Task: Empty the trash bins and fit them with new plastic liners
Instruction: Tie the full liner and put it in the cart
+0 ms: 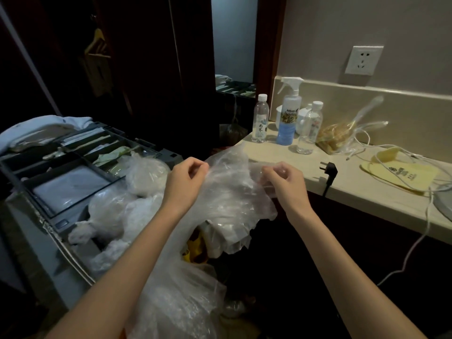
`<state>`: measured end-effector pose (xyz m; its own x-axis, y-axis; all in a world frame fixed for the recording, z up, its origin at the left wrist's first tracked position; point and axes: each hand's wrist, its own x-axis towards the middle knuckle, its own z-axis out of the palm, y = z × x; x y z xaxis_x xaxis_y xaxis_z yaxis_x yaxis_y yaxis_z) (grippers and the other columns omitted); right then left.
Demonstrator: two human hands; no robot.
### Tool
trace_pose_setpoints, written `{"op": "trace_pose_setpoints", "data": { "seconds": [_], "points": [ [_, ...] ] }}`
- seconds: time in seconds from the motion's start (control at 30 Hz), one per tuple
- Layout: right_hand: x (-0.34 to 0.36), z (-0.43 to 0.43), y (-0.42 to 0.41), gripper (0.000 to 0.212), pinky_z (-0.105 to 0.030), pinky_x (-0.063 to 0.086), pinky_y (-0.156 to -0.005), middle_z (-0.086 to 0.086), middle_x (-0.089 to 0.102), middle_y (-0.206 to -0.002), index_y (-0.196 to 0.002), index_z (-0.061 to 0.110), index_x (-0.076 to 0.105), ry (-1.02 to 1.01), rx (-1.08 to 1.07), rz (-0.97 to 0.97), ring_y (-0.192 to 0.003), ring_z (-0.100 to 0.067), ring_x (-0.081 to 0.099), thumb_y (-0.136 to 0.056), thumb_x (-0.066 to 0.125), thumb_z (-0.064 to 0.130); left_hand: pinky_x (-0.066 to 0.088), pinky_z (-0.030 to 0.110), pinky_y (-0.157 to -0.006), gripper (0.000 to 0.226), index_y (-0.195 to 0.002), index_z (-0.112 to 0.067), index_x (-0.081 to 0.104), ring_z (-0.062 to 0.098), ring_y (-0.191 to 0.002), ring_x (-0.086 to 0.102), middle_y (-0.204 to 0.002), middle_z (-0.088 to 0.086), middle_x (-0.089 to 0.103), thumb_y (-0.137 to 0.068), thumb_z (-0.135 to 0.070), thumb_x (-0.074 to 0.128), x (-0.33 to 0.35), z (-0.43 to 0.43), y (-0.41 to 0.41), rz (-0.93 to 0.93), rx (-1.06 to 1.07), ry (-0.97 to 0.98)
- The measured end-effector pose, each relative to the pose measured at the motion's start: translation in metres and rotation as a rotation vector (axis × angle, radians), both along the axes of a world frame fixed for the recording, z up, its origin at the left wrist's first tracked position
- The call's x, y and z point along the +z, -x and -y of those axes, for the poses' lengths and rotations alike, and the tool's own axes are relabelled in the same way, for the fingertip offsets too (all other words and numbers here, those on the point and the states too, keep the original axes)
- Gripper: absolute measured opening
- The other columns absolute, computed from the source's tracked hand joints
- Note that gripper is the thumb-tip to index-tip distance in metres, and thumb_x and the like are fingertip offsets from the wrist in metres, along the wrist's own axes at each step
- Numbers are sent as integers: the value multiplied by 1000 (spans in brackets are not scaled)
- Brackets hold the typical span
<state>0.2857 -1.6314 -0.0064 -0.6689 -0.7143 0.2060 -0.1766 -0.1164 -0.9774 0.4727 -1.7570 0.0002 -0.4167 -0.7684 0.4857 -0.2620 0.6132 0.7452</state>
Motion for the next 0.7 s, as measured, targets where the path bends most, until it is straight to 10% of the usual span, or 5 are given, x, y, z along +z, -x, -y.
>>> {"op": "trace_pose_setpoints", "data": {
  "seconds": [0.2,0.33,0.57,0.7],
  "points": [
    [4,-21,13,17,-26,48,-50,-5,61,-63,-86,7,62,24,5,201,-54,-20,56,-96,62,21,47,27,-69,14,-92,-14,67,11,-77,60,-80,-2,64,-98,-23,57,-10,6,-8,-16,70,-69],
    [2,-35,17,32,-41,48,-67,-31,63,-97,-111,-7,60,82,-77,361,-77,-34,55,-98,60,22,47,29,-70,14,-92,-17,65,12,-76,59,-81,-3,64,-99,-21,54,-17,-3,-5,-117,98,-163],
    [4,-89,21,44,-22,47,-56,-2,65,-77,-117,2,64,-19,-21,289,-60,-11,57,-90,69,37,41,29,-58,17,-92,-20,63,16,-66,51,-87,2,65,-102,-24,49,-23,-16,0,-187,107,-202],
    [10,-116,9,46,-31,56,-86,-5,71,-117,-123,15,66,-100,273,190,-106,-18,69,-82,78,32,50,23,-62,18,-92,-20,56,15,-75,62,-89,-1,66,-105,-19,43,-16,-33,8,-247,-6,-315]
  ]
}}
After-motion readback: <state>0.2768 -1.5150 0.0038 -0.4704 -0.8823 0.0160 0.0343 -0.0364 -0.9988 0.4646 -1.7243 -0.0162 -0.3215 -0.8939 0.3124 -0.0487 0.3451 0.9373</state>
